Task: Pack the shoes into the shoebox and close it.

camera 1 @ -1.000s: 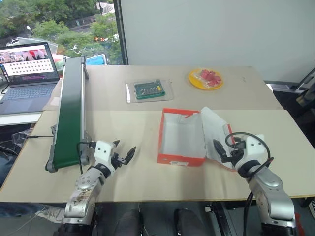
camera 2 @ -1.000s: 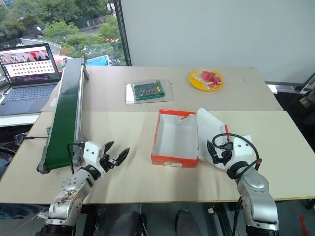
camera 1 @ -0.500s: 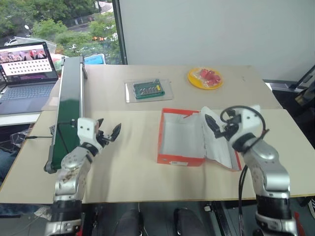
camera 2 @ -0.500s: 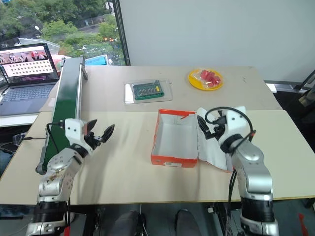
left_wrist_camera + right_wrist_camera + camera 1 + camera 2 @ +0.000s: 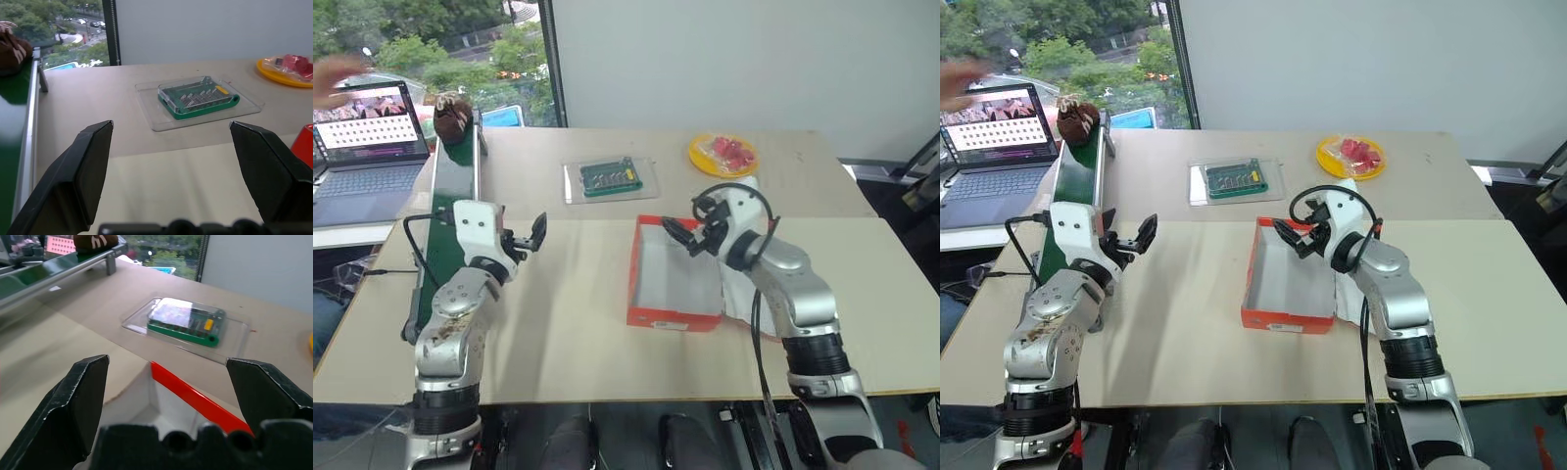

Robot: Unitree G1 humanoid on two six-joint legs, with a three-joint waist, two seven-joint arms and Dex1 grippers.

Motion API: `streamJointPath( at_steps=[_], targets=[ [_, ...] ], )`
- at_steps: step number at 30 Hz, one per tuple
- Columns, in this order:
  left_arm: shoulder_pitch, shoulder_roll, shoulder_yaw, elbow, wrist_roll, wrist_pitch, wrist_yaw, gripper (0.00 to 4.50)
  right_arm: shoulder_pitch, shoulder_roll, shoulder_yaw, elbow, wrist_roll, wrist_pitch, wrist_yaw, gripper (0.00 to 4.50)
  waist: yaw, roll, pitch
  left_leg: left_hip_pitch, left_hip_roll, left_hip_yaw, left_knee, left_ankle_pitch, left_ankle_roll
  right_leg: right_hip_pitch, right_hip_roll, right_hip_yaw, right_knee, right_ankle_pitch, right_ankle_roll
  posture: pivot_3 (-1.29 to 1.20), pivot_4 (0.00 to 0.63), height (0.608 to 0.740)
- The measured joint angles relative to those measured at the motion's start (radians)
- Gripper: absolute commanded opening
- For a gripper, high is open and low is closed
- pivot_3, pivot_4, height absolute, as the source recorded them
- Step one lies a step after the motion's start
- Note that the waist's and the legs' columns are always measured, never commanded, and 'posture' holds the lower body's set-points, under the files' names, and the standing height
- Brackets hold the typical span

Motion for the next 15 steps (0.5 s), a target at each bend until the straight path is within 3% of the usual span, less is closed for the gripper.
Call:
streamJointPath(
  at_steps=[7,15],
  targets=[
    [0.023,0.003,0.109,-0.019,0.024,0.015,0.097,4.08,-0.028,0.066,0.107,-0.031,0.085,0.114,0.133,4.46,-0.004,0.0,0.0,0.0,0.001,0.0,-0.001,0.0,0.0,-0.001,0.001,0.0,0.001,0.0,-0.001,0.0,0.15,0.74],
    [0.104,0.072,0.258,0.014,0.029,-0.007,0.094,4.08,-0.071,0.082,0.173,-0.018,0.114,0.13,0.231,4.46,-0.001,0.0,0.0,0.0,0.001,-0.001,0.0,0.0,-0.001,-0.001,0.0,-0.002,0.001,0.0,-0.001,0.0,0.15,0.74]
  ],
)
